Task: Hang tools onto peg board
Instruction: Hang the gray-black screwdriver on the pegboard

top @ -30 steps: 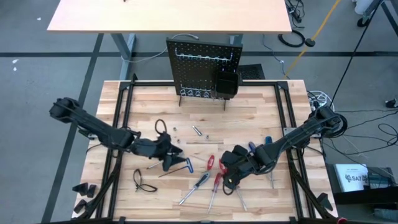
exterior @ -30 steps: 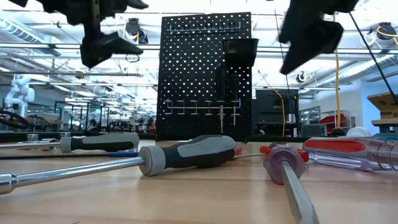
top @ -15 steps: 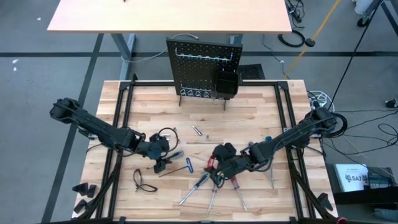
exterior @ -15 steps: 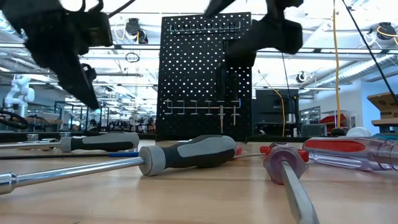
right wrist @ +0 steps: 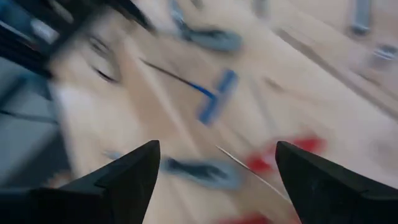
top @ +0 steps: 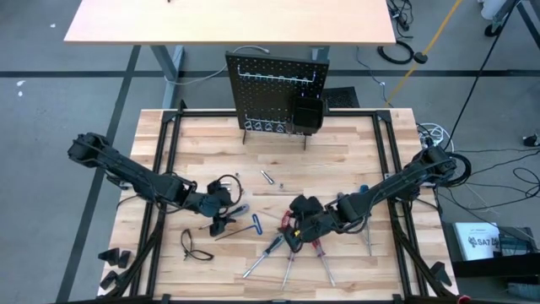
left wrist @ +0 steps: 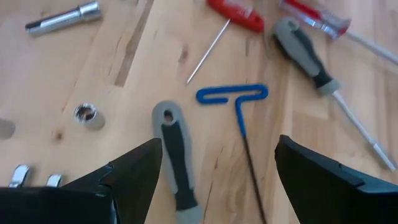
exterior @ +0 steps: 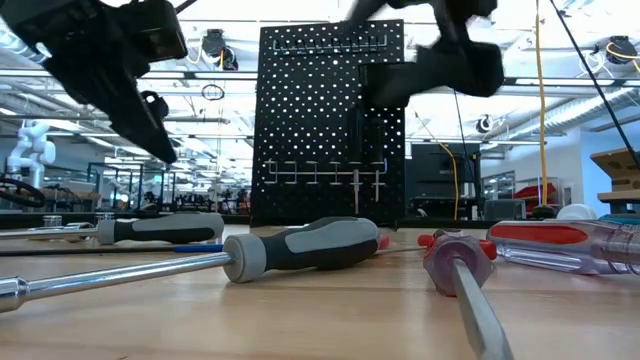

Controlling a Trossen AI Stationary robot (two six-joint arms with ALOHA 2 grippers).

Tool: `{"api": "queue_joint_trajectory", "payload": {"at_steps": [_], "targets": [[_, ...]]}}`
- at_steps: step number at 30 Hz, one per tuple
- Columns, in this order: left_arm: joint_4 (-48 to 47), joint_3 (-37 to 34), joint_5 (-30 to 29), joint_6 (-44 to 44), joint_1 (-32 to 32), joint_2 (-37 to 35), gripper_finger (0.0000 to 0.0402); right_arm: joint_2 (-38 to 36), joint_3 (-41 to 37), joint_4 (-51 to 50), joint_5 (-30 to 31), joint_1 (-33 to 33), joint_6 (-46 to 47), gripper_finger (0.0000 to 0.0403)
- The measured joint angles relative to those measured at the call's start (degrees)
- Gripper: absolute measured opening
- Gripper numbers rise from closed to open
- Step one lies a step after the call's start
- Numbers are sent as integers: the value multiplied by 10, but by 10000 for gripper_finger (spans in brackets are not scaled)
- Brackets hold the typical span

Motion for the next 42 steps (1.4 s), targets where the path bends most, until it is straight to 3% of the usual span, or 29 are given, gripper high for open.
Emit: {"api": "queue_joint_trajectory", "payload": {"at_steps": [7, 12, 16, 22, 29, 35, 42], "targets": [[100, 0, -15, -2, 0, 0, 310, -24, 0, -222, -56, 3, -13, 310], [171, 0, -88, -7, 1, 1, 310, -30, 0, -351, -58, 4, -47, 310], [203, 0, -138, -73, 7, 1, 310, -30, 0, -398, -58, 4, -99, 310], [188, 0, -129, -91, 11, 1, 310, -30, 0, -329, -55, 3, -157, 310], [52, 0, -74, -92, 11, 1, 310, -27, 0, -155, -8, -13, -242, 310], [-72, 0, -8, -93, 11, 1, 310, -22, 0, -104, 19, -40, -258, 310], [-115, 0, 13, -92, 11, 1, 310, -22, 0, -58, 17, -59, -225, 310]]}}
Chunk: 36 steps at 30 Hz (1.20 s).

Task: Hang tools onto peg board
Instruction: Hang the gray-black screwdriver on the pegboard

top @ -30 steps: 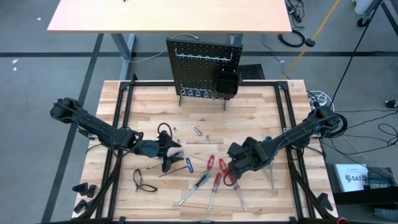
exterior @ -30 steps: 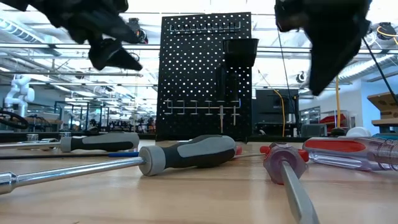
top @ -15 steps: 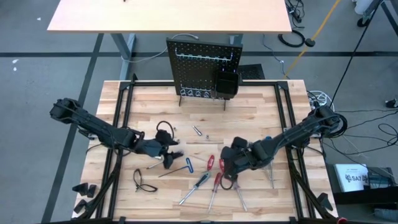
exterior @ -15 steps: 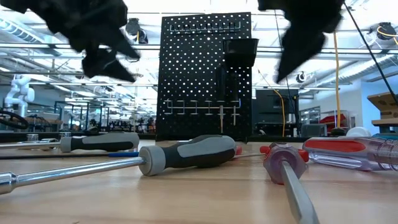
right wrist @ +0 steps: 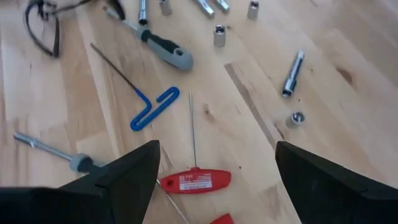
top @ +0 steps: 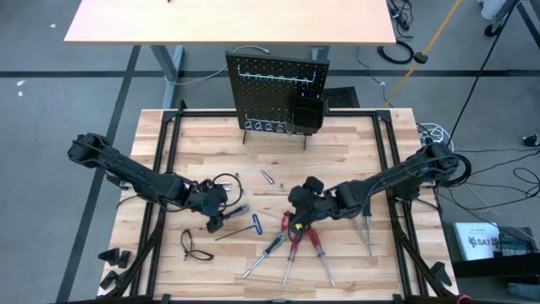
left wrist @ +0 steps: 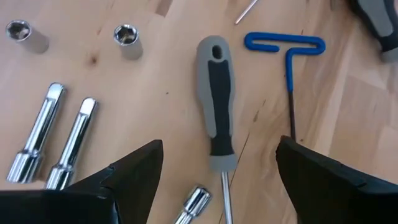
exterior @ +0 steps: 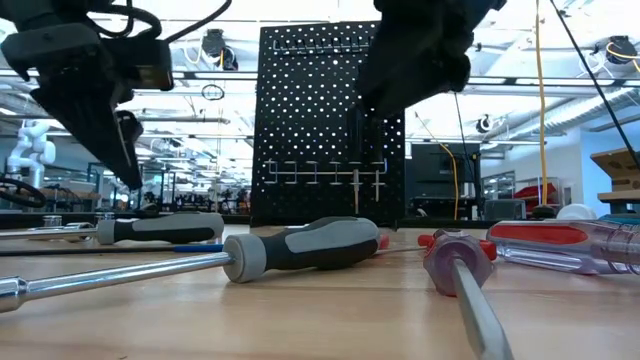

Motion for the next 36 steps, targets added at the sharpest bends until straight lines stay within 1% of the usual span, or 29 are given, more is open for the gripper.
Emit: {"api": "queue_joint_trajectory", "payload": {"at_steps": [5, 8, 11, 14, 18, 20, 23, 28, 30, 36], "targets": [[9, 0, 1, 28, 0, 0, 310, 0, 0, -44, -1, 1, 93, 310], [28, -2, 1, 56, 0, 0, 310, 0, 0, -90, -1, 7, 145, 310], [63, -15, 11, 94, 0, 0, 310, 0, 0, -131, -1, 14, 177, 310], [84, -27, 18, 106, 2, 6, 310, 0, 0, -150, -1, 19, 198, 310], [88, -29, 22, 106, 2, 22, 310, 0, 0, -152, 0, 25, 205, 310], [109, -29, 34, 106, 2, 34, 310, 0, 0, -152, 1, 26, 205, 310], [127, -29, 39, 106, 2, 65, 310, 0, 0, -152, 2, 26, 204, 310], [127, -29, 39, 89, 2, 109, 310, 0, 0, -152, 2, 26, 198, 310], [128, -29, 39, 77, 2, 119, 310, 0, 0, -152, 1, 27, 198, 310], [130, -27, 37, 76, 2, 135, 307, 0, 0, -152, 1, 29, 196, 310]]}}
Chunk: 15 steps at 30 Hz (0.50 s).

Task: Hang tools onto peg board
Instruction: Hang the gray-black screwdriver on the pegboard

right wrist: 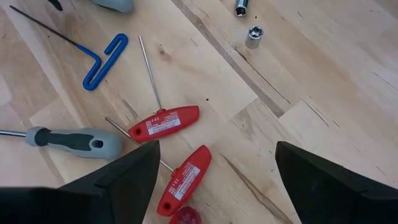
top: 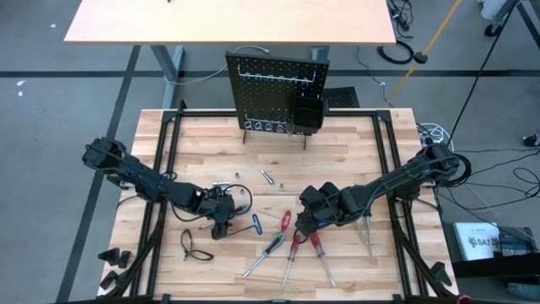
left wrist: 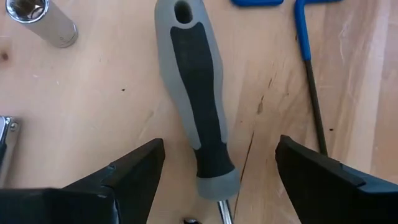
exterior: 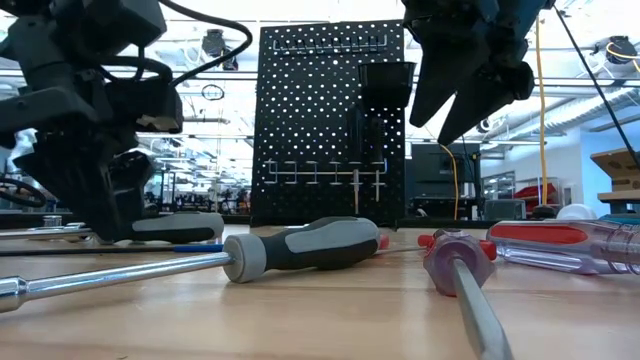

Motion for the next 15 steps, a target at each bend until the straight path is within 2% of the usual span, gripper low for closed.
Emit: {"api": "queue_joint_trajectory", "payload": {"at_steps": [3, 15], "targets": [[-2, 0, -1, 0, 0, 0, 283, 0, 0, 0, 0, 0, 0, 310], [-4, -1, -13, -1, 4, 2, 131, 0, 0, 0, 1, 0, 0, 310]]}}
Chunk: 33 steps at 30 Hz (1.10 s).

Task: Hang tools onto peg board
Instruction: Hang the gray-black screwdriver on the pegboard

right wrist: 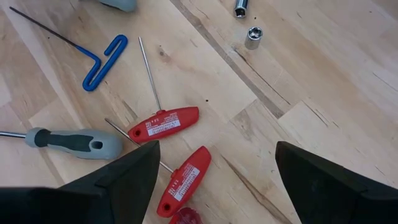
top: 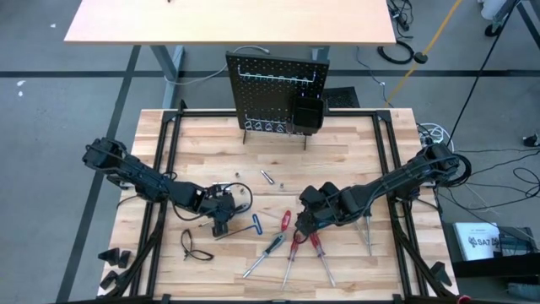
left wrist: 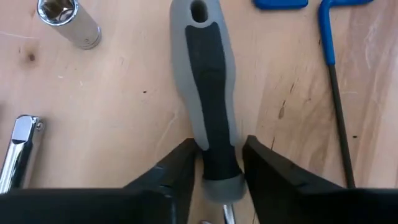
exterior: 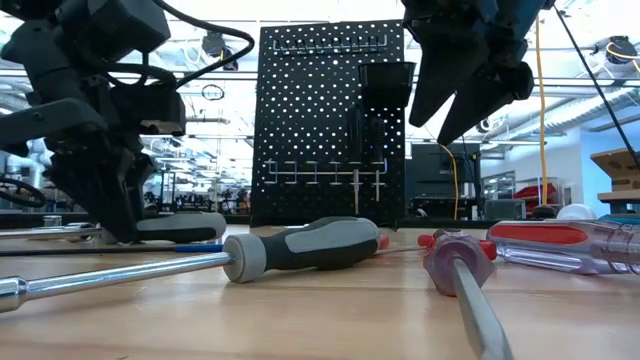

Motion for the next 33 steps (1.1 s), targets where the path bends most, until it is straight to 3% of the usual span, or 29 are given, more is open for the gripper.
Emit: {"api": "queue_joint_trajectory", "payload": {"at_steps": [7, 19, 29, 33], "targets": [[18, 10, 15, -14, -1, -6, 57, 0, 0, 33, 1, 0, -2, 310], [32, 64, -52, 3, -1, -112, 56, -1, 0, 95, 4, 3, -18, 310], [98, 64, -136, 57, 5, -247, 56, -38, 0, 196, 114, 10, -101, 310], [155, 65, -150, 76, 33, -260, 56, -65, 0, 299, 136, -10, -167, 310]]}}
